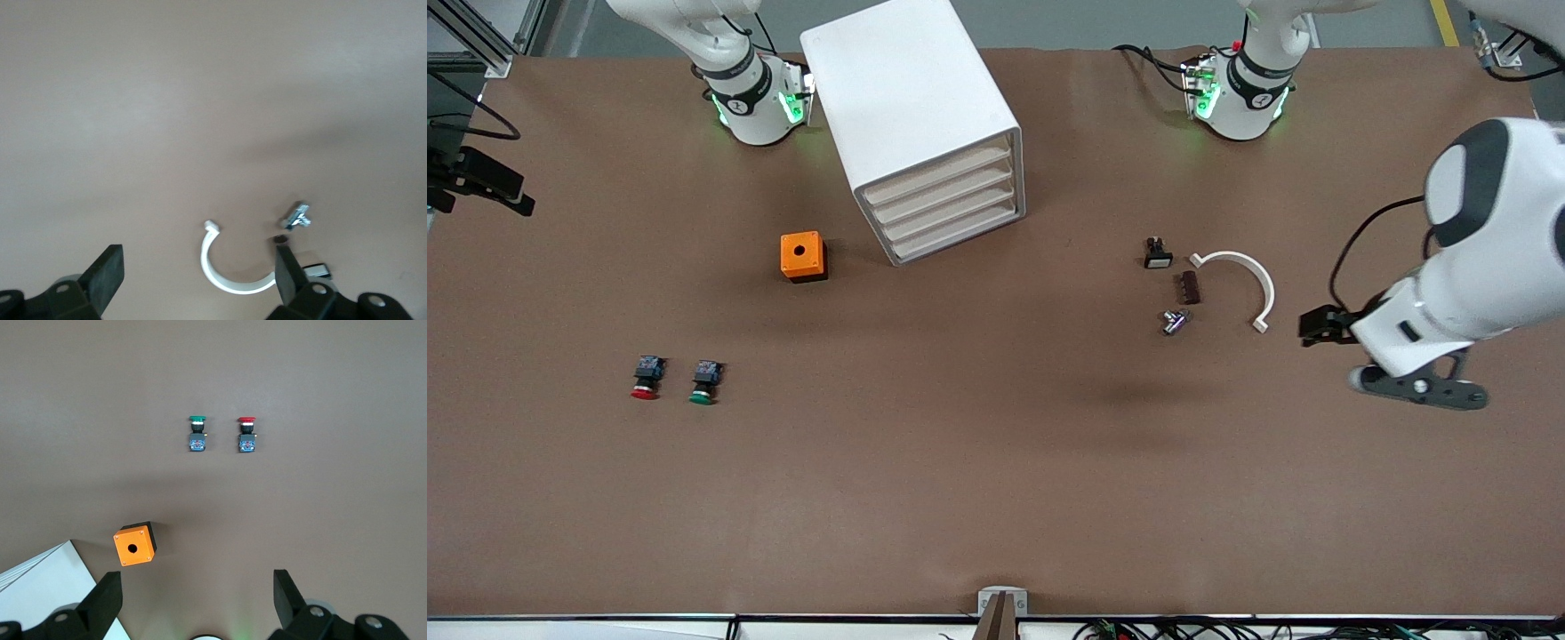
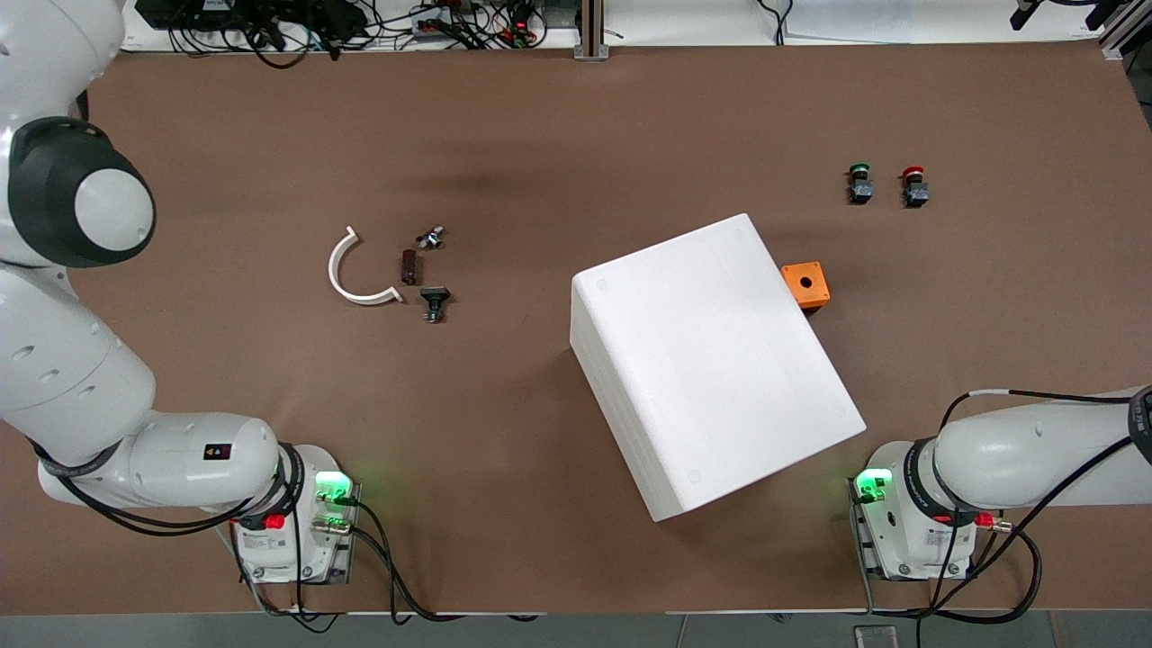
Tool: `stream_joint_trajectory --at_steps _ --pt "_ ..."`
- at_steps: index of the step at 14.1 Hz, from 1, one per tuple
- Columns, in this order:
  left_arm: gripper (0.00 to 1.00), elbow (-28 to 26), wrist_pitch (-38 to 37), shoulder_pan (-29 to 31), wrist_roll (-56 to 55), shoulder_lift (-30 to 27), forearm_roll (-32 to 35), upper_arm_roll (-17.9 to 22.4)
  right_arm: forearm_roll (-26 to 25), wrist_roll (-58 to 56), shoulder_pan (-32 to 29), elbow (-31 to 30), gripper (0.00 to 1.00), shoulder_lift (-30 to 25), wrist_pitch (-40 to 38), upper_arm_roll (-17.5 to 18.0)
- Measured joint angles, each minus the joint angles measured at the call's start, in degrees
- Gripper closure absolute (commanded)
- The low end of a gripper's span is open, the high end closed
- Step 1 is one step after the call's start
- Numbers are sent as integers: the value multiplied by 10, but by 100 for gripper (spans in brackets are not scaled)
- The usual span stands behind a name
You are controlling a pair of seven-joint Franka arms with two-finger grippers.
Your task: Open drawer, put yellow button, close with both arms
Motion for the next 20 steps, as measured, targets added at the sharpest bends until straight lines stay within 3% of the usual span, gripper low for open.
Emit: stream_joint_trajectory --at_steps 5,12,20 --pt "0 -28 -6 -6 -42 -71 -1 22 0 7 0 13 0 0 0 0" --pt "0 -48 -58 -24 -146 -134 -17 24 0 9 0 25 0 1 0 0" --pt "0 -105 -61 -28 -171 -206 -33 25 0 9 1 28 0 2 1 1"
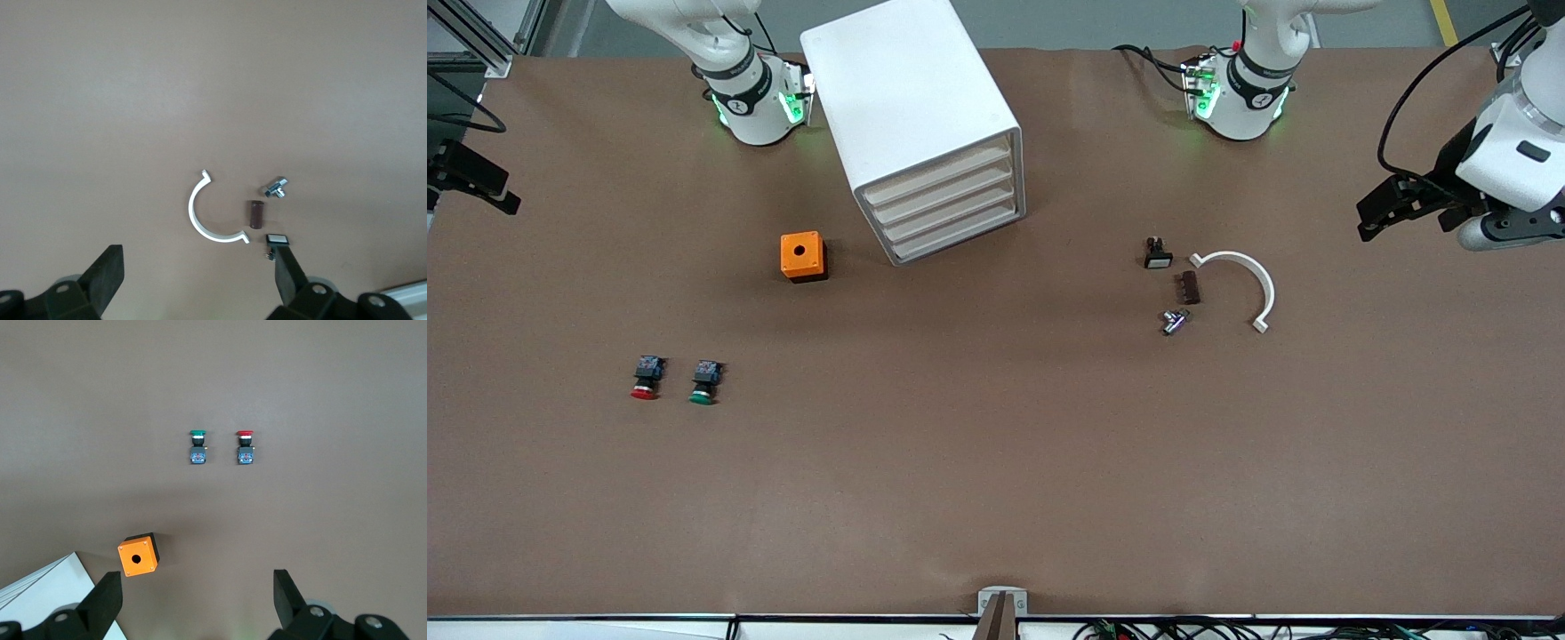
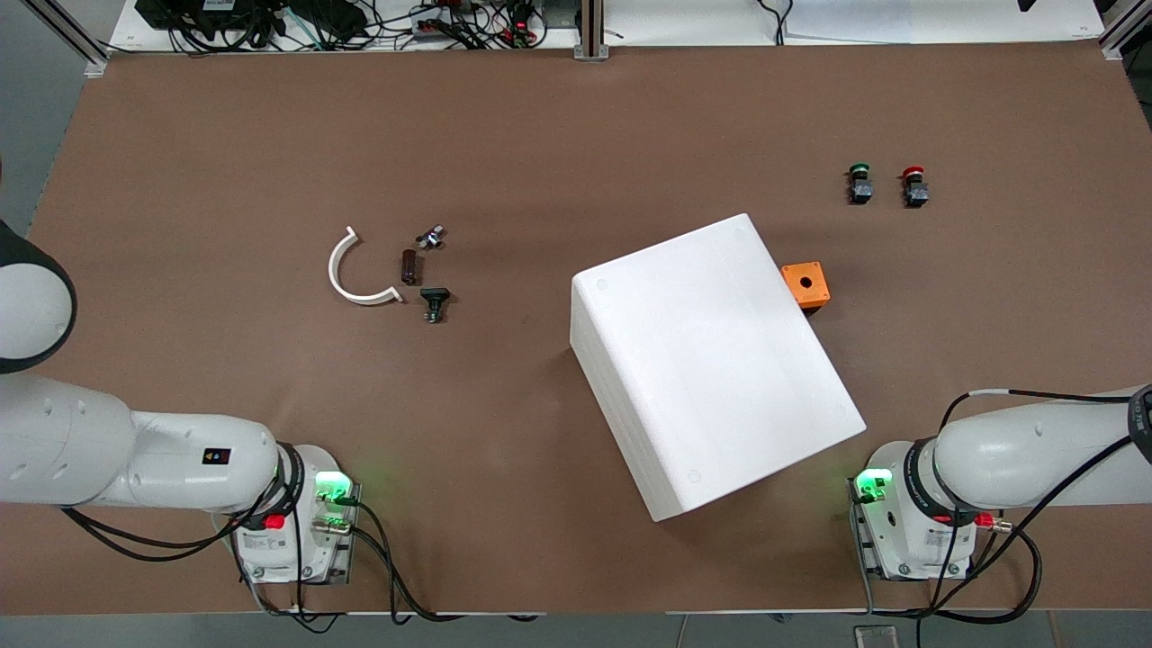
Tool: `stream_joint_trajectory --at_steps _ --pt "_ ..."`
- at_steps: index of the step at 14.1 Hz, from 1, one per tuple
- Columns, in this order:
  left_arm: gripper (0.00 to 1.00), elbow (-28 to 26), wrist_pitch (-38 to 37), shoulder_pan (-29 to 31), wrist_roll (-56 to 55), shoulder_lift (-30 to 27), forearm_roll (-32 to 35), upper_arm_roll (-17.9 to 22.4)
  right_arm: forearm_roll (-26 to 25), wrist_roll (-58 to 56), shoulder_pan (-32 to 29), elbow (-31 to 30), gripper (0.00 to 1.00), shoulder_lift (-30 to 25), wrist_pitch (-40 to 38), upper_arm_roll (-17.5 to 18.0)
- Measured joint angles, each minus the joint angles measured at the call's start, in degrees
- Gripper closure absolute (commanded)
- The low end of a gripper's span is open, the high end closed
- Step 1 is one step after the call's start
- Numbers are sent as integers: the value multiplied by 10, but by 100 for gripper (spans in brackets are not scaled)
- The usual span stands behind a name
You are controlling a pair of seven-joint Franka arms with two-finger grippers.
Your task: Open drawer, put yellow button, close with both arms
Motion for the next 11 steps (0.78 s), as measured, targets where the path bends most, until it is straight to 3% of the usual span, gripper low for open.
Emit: stream_joint_trajectory --at_steps 11 --pt "0 -1 6 0 103 0 -9 33 0 0 0 6 0 0 0 0"
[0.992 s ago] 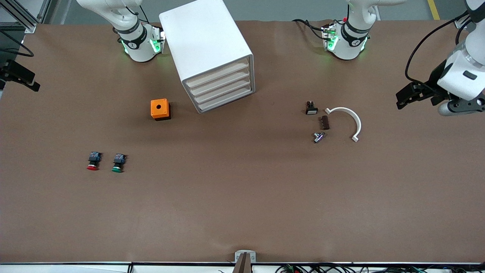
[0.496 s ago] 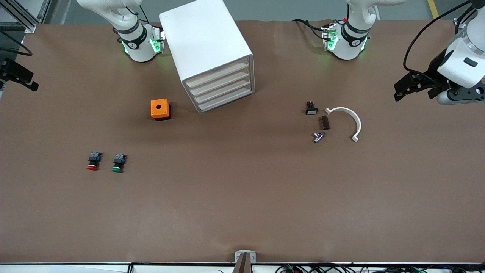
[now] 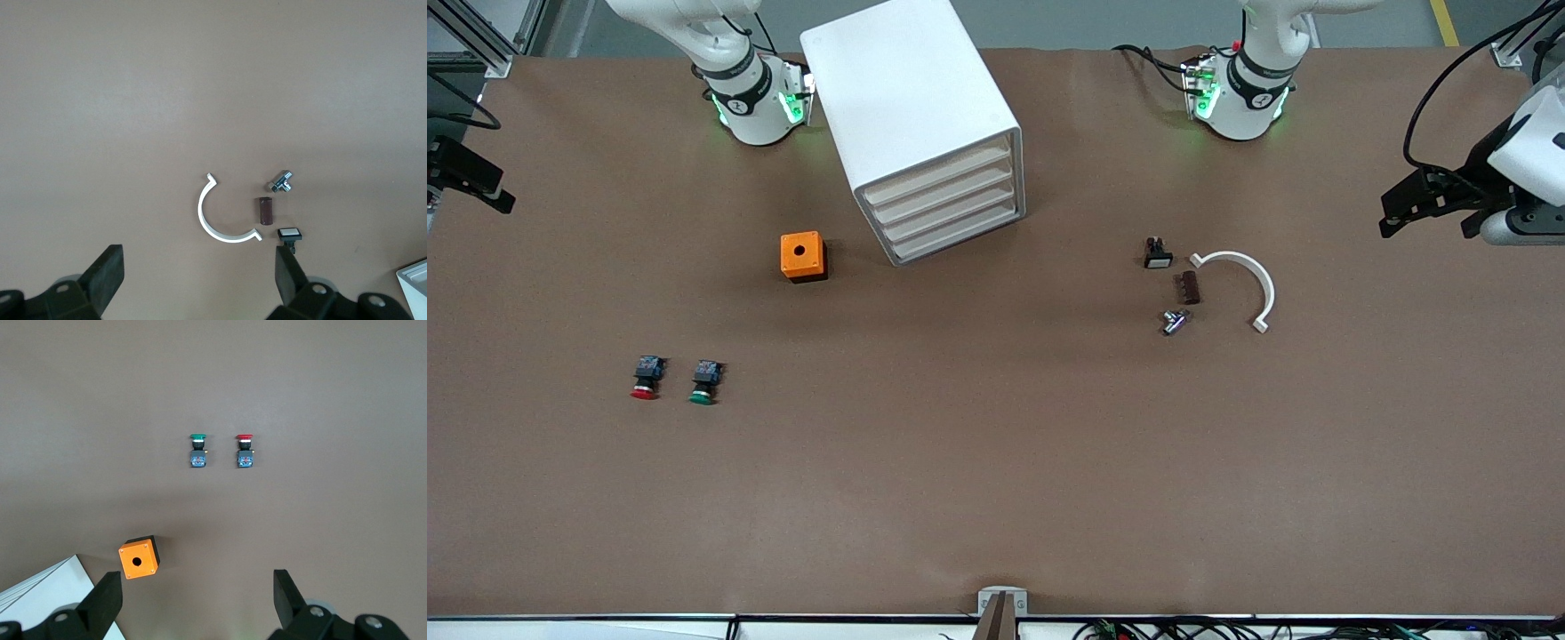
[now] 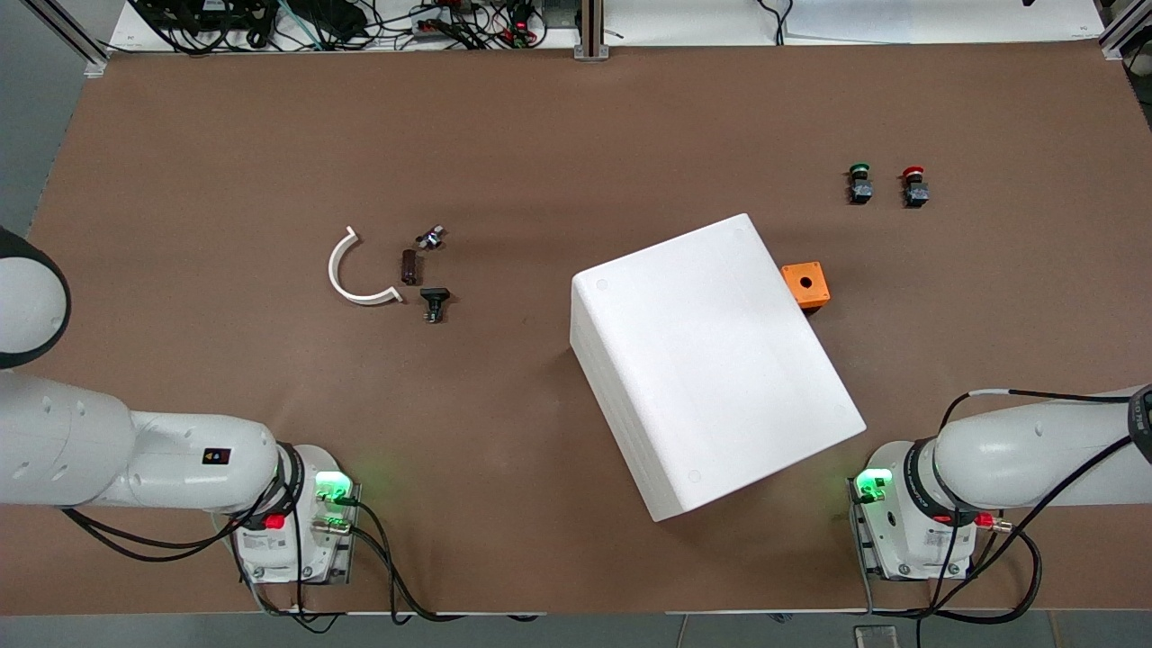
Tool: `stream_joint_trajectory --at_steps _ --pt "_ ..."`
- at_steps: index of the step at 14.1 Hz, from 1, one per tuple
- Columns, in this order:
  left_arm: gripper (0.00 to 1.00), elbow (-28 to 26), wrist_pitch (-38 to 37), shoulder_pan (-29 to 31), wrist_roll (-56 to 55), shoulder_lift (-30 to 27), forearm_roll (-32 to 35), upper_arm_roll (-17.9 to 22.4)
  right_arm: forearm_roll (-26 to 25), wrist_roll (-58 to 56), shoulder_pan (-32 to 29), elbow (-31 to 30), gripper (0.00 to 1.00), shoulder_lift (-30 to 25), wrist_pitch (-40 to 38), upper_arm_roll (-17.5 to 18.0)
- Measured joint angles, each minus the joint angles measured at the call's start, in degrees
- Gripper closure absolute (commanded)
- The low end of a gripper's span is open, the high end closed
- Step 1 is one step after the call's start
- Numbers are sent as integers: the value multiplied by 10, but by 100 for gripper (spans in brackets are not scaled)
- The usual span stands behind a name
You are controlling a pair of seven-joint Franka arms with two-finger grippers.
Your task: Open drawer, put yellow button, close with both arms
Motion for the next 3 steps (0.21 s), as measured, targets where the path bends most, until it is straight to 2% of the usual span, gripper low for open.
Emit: stream_joint_trajectory --at_steps 3 --pt "0 0 0 -2 0 0 0 0 0 0 0 0 0 0 0 0"
